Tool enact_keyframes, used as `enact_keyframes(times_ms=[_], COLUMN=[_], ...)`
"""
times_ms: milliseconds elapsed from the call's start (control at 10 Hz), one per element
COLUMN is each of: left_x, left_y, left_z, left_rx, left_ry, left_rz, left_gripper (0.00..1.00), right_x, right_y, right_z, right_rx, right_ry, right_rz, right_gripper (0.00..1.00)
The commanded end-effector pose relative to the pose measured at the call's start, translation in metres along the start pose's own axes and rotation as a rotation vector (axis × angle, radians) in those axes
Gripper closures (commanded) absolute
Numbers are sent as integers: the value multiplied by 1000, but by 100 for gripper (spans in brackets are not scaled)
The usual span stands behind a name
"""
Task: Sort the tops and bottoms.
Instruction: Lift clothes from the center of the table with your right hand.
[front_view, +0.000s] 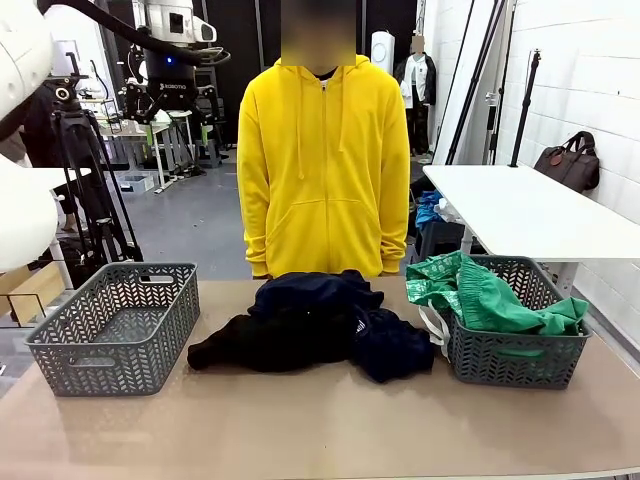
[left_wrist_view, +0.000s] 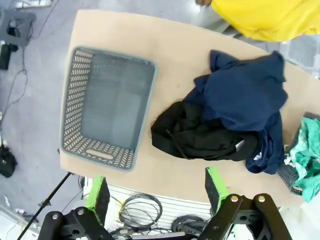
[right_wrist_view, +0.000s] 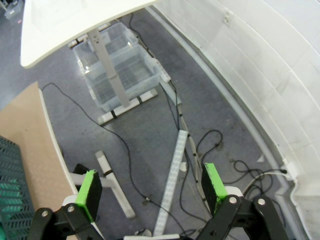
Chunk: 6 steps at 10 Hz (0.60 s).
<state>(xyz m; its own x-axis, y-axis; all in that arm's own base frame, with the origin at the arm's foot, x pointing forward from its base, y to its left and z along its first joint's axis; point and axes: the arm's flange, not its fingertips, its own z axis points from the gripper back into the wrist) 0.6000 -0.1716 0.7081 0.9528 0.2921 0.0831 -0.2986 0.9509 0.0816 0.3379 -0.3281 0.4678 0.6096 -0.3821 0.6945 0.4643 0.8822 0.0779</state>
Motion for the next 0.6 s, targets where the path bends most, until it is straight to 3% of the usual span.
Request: enact_keyframes(times_ms=[0, 100, 300, 500], left_x=[9, 2, -15, -46], left_y=[63, 112, 168, 177], left_z=[-75, -105, -131, -167], left_rx=[32, -6, -93, -175], left_ry=[126, 176, 201, 160], left_rz=[60, 142, 242, 210], left_gripper=[0, 0, 0, 0], right_x=[-1, -1, -1, -1], right_y=[1, 1, 1, 1], right_z=[1, 1, 1, 1], right_rx=[-3, -3, -3, -3], right_ry=[6, 6, 6, 6], right_rz=[12, 12, 12, 12], right_gripper=[0, 0, 0, 0])
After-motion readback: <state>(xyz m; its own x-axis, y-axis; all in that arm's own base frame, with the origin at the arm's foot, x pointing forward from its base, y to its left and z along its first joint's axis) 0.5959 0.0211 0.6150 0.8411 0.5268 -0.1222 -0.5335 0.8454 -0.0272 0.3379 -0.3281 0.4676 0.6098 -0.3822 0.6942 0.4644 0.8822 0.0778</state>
